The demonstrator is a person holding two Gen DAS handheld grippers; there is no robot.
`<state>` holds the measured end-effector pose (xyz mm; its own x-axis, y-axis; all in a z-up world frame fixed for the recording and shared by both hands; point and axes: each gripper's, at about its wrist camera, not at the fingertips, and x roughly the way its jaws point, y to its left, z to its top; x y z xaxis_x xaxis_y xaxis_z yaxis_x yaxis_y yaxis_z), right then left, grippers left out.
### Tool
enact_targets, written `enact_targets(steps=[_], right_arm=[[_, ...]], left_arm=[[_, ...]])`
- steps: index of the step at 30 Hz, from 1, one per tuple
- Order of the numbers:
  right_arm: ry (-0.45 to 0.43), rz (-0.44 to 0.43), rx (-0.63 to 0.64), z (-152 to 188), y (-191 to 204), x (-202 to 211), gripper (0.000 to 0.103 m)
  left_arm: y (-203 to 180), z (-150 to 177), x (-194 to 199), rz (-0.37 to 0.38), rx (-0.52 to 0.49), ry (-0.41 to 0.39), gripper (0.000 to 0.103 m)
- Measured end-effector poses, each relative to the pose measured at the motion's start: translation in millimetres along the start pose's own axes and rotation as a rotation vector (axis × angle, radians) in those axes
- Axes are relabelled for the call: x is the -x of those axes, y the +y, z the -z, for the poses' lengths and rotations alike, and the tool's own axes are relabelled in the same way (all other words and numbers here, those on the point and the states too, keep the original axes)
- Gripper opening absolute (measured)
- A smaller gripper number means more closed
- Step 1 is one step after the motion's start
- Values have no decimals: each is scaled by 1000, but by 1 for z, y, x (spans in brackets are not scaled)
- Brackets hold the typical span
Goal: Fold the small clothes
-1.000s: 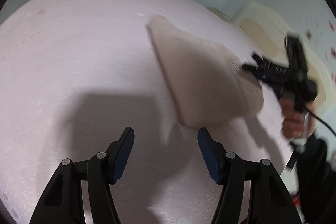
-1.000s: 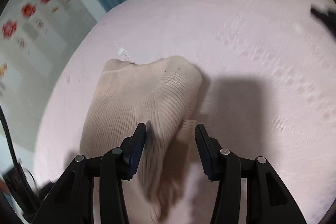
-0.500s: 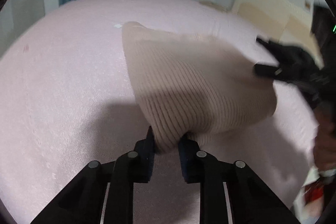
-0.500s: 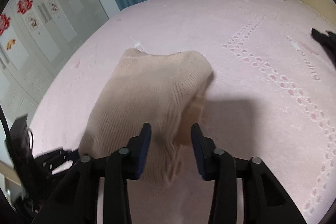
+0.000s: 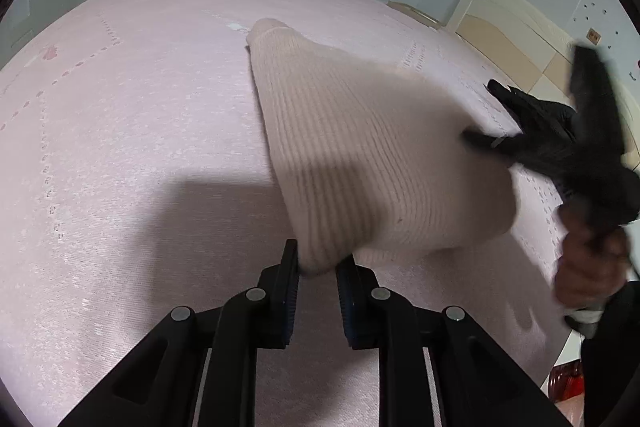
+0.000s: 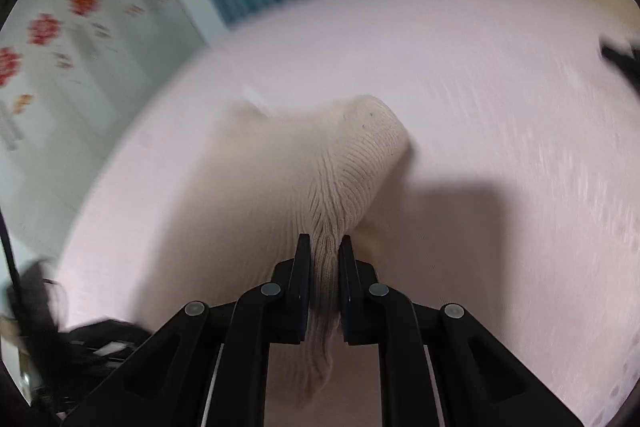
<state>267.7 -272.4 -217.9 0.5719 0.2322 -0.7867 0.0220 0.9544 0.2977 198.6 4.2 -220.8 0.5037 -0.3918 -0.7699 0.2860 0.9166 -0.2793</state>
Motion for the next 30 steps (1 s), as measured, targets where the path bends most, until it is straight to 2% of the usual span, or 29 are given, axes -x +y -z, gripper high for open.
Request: enact_targets(steps=[4, 5, 7, 9, 10, 11, 12, 15, 18, 20, 23, 27, 29, 30], right_arm=[[-17, -2, 1, -2, 2, 6, 16], [-16, 3, 11, -4, 3, 8, 18], [-25, 7, 36, -10, 5, 14, 31], [-50, 8, 49, -18, 4, 18, 35], [-59, 11, 47, -20, 1, 18, 35], [-65, 15, 40, -24, 1, 20, 35], [-74, 19, 26, -30, -1, 17, 35], [-95, 38, 6, -43, 2, 8, 35], [-64, 89, 30, -47, 7, -7, 35], [-50, 92, 7, -48, 1, -14, 35], [-48, 45, -57, -48, -10, -17, 38], [-34, 30, -54, -49, -15, -25, 38], [-29, 18, -47, -49, -18, -27, 36], [-31, 14, -38, -48, -18, -26, 31]], left_arm=[[3, 6, 6, 0, 1, 24, 15], [7, 8, 9, -3, 7, 27, 21], [17, 12, 19, -3, 24, 30, 25], [31, 13, 33, -3, 60, 6, 29], [40, 11, 38, 1, 80, -9, 37], [47, 7, 44, 9, 101, -25, 46], [53, 0, 46, 17, 116, -38, 49], [60, -34, 42, 31, 145, -76, 49], [61, -72, 21, 39, 161, -73, 49], [64, -97, -3, 102, 187, -42, 49], [52, -118, -39, 119, 208, -14, 49], [56, -131, -79, 164, 262, 36, 53], [61, -140, -98, 165, 277, 64, 53], [62, -143, -104, 169, 281, 75, 53]])
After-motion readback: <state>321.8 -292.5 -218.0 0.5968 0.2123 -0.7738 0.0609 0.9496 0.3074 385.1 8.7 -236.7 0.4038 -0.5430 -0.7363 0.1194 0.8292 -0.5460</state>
